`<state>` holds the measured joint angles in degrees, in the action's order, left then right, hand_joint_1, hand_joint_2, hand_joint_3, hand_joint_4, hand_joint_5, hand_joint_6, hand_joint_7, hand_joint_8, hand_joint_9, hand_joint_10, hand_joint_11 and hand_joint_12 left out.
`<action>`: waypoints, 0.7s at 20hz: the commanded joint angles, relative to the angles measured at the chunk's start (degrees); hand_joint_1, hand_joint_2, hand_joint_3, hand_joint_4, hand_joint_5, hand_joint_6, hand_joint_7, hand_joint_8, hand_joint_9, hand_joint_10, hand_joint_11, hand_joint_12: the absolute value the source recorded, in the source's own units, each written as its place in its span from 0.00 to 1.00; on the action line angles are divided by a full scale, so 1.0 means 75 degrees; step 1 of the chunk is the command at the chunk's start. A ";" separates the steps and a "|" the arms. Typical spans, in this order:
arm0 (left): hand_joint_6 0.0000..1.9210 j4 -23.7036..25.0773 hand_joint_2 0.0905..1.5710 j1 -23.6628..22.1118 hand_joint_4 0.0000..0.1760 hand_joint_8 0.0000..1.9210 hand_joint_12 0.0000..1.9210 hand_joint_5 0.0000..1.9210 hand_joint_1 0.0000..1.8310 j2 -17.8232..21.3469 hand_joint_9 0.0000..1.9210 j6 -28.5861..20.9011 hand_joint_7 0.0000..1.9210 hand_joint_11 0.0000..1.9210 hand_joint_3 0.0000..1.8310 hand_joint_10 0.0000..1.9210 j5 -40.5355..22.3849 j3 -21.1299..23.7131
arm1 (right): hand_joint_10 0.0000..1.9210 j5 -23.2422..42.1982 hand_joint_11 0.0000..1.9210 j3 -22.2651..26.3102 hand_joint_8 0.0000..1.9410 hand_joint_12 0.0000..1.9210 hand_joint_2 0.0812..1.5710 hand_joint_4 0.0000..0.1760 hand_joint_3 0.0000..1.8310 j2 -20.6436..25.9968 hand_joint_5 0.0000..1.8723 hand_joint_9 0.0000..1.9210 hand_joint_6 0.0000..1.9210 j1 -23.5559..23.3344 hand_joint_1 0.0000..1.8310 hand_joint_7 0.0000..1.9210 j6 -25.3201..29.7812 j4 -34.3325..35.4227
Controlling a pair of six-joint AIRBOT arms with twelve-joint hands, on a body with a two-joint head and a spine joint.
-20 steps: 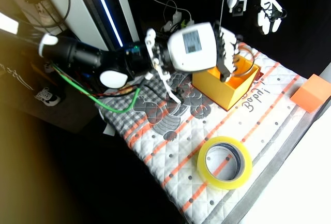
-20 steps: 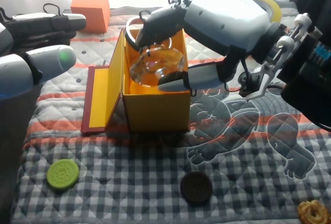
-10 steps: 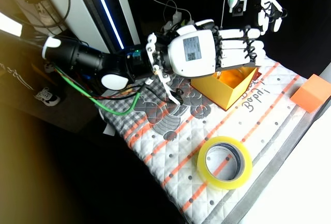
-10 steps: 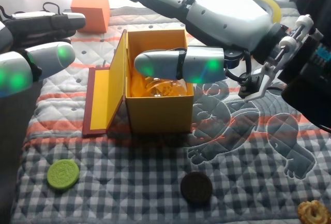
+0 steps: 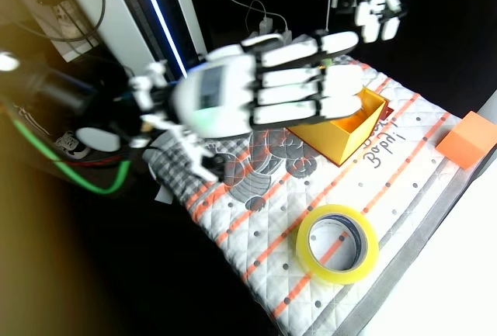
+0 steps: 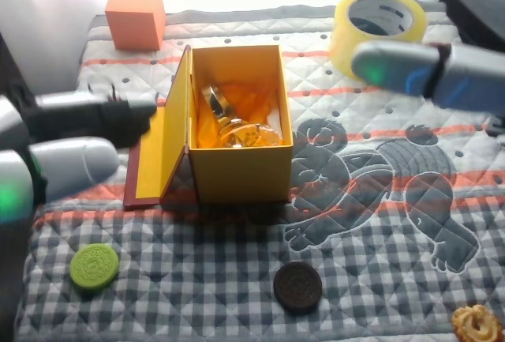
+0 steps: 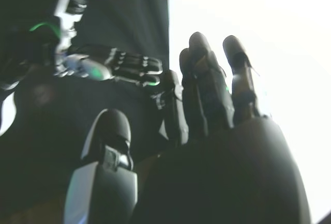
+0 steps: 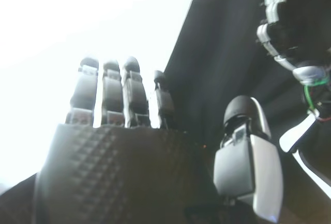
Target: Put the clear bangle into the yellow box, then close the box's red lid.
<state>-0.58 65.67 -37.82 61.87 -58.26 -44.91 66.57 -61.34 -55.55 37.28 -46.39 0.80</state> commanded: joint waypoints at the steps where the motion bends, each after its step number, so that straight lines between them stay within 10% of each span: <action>1: 0.00 -0.0034 0.96 -0.0043 0.00 0.00 0.39 0.15 0.00 -0.0080 0.21 -0.0153 0.20 0.02 0.00 0.00 -0.0973 0.0010 | 0.00 0.1307 0.00 0.0041 0.00 0.00 0.70 0.62 0.00 0.0096 0.03 0.00 0.00 0.0032 0.00 0.03 -0.0010 0.0183; 14: 0.00 0.1403 0.96 -0.1016 0.00 0.00 0.22 0.12 0.00 -0.1505 0.17 -0.0748 0.15 0.09 0.00 0.00 0.1768 -0.0864 | 0.00 0.1575 0.00 0.0198 0.00 0.00 0.69 0.50 0.00 0.0164 0.11 0.01 0.00 0.0513 0.01 0.11 -0.0025 0.0464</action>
<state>10.79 58.57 -49.06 56.75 -40.36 -51.44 71.53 -59.99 -54.59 41.54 -46.61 3.97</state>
